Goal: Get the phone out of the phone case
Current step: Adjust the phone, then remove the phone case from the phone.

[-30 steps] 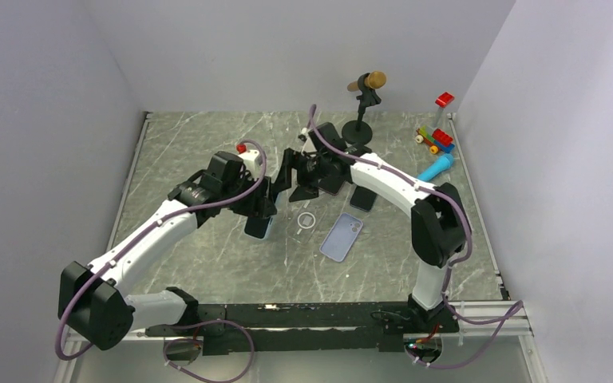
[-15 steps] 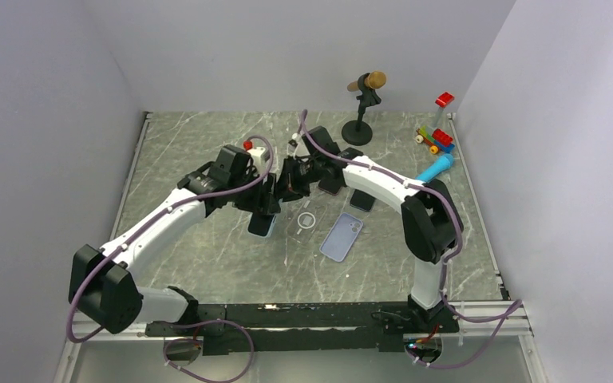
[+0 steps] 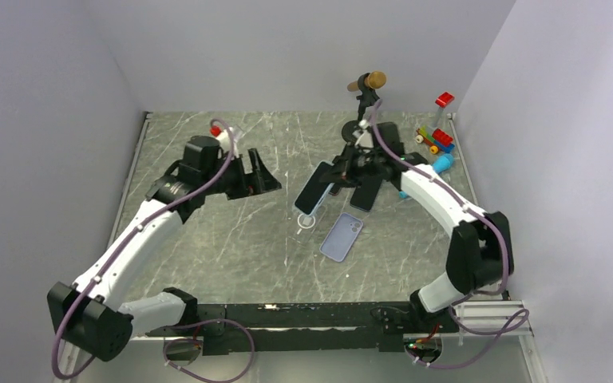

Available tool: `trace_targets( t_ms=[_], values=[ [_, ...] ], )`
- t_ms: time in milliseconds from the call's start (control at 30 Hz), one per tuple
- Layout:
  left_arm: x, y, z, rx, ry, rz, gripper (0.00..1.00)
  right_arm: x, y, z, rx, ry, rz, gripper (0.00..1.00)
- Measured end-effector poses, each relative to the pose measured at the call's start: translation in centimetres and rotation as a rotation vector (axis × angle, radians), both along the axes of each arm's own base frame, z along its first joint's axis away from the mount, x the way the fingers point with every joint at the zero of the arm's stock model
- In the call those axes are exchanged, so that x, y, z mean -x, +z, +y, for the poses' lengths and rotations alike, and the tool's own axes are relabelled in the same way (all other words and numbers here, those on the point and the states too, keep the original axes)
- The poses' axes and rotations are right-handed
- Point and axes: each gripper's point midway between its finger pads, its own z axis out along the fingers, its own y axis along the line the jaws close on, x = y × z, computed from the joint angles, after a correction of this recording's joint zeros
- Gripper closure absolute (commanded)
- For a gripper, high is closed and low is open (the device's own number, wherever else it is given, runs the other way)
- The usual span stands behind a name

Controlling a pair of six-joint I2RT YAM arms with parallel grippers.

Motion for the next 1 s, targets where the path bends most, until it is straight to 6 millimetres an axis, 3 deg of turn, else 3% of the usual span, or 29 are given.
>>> trace_targets(
  t_ms=[100,200,333,567,833,1000],
  values=[
    [0.3,1.4,0.4,0.15,0.032,0.006,0.16,-0.9,2.4,-2.8,-0.026,-0.05,-0.067,1.0],
    [2.1,1.7,-0.3,0.299,0.005,0.059,0.21,-0.8,5.3,-4.2,-0.083,-0.061,-0.123,1.0],
    [3.7,3.0,-2.1,0.456,-0.062,0.128,0.28,0.1,8.5,-3.5,-0.211,-0.023,-0.135,1.0],
    [5.5,7.2,-3.7,0.613,-0.151,0.127,0.56,1.7,12.1,-2.1,-0.425,0.016,-0.09,1.0],
    [5.9,8.7,-4.0,0.654,-0.17,0.129,0.56,3.2,16.4,-1.8,-0.534,0.059,-0.132,1.0],
    [5.8,10.4,-4.2,0.7,-0.175,0.124,0.57,4.1,17.4,-1.4,-0.565,0.095,-0.129,1.0]
  ],
)
